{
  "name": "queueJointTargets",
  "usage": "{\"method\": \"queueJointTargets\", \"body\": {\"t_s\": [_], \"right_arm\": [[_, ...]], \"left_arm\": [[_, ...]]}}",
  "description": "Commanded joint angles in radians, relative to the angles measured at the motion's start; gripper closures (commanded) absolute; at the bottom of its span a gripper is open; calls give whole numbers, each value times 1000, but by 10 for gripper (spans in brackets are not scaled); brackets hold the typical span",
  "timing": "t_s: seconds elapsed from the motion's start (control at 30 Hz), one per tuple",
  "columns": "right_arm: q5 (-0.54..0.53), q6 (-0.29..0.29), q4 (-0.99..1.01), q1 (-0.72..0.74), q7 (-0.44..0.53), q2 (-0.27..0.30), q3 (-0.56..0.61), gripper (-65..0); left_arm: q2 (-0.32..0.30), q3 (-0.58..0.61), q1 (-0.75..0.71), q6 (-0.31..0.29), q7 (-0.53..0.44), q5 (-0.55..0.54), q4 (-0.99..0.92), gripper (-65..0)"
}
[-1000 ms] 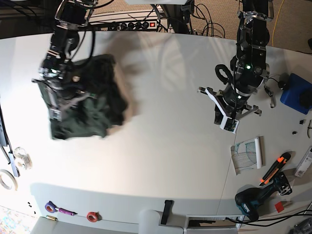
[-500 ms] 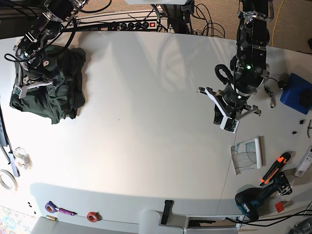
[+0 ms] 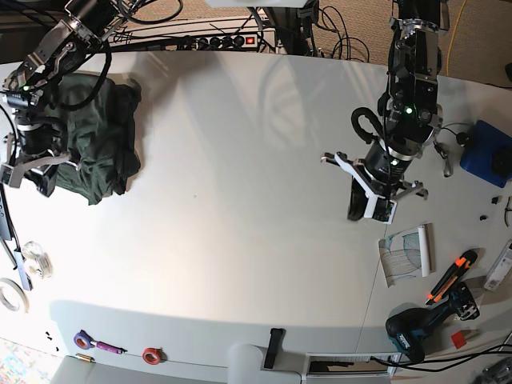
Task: Layout the t-shirt on the table in an organized manner, then fold the t-shirt properly
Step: 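Release the left gripper and drag the bundle with the right gripper, then open the right gripper and lift both grippers off the folded shirt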
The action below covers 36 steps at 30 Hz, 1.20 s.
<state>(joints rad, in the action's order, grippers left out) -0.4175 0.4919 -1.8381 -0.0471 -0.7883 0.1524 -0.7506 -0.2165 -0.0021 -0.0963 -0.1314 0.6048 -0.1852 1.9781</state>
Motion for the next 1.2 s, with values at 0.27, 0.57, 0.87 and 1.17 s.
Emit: {"method": "queueJointTargets", "body": {"t_s": [0.27, 0.57, 0.87, 1.17], "right_arm": [[-165, 129, -41, 11, 29, 19, 15, 0], [-227, 206, -41, -13, -11, 18, 178, 0], [-312, 206, -157, -216, -57, 19, 198, 0], [-320, 206, -373, -489, -80, 19, 137, 0]], "left_arm": [[-10, -123, 67, -52, -56, -20, -94, 0], [-92, -351, 56, -288, -19, -314, -289, 0], [-97, -665, -168, -567, 230, -812, -256, 0], [-135, -846, -388, -567, 677, -1298, -257, 0]]}}
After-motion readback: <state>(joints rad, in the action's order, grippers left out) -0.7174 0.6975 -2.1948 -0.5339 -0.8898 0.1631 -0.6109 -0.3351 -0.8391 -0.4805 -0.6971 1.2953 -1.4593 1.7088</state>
